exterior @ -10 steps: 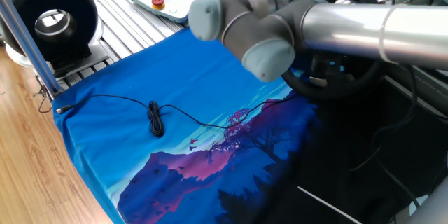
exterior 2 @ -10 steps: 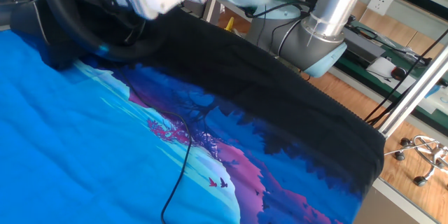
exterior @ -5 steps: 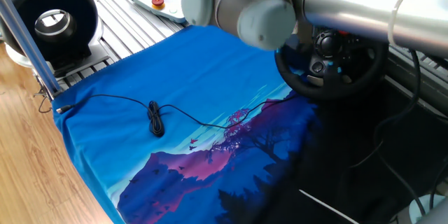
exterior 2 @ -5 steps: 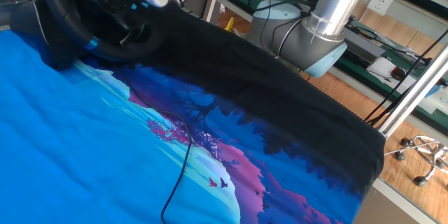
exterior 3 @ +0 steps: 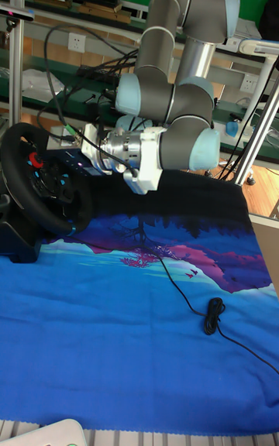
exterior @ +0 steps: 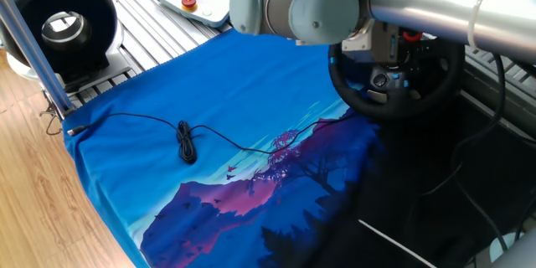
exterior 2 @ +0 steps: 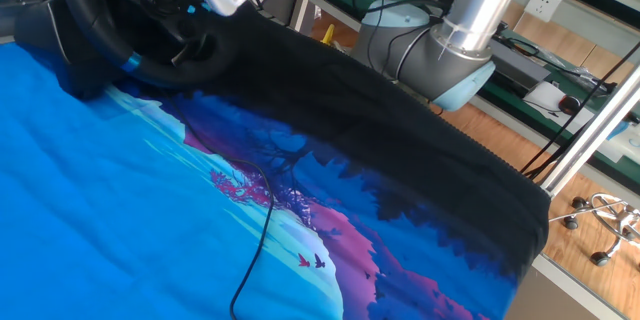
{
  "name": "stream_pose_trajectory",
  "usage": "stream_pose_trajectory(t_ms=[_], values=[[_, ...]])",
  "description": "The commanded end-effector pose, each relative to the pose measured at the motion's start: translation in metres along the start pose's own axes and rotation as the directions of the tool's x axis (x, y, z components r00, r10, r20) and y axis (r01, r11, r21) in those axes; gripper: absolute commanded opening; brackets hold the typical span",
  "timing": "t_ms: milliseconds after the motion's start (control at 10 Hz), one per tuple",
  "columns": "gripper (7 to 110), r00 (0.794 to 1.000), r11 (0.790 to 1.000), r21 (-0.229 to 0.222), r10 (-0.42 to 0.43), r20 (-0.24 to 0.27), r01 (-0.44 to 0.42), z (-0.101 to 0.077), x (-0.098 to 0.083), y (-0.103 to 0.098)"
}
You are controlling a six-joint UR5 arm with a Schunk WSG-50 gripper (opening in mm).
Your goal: Rotate the steering wheel 90 degrees counterclockwise
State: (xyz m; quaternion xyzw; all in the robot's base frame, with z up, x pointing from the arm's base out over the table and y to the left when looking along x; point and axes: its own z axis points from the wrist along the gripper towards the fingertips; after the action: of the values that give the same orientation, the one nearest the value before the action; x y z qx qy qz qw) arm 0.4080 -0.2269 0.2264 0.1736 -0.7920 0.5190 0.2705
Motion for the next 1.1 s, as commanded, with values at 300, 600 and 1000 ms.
stream_pose_trajectory(t_ms=[300, 600, 1000], values=[[7, 0.999, 0.995, 0.089, 0.036, -0.026, -0.034, 0.014, 0.009, -0.023], [7, 0.998, 0.993, 0.101, 0.061, -0.002, -0.061, 0.023, -0.002, -0.023], [7, 0.997, 0.985, 0.155, 0.072, 0.014, -0.073, 0.024, -0.003, -0.037]])
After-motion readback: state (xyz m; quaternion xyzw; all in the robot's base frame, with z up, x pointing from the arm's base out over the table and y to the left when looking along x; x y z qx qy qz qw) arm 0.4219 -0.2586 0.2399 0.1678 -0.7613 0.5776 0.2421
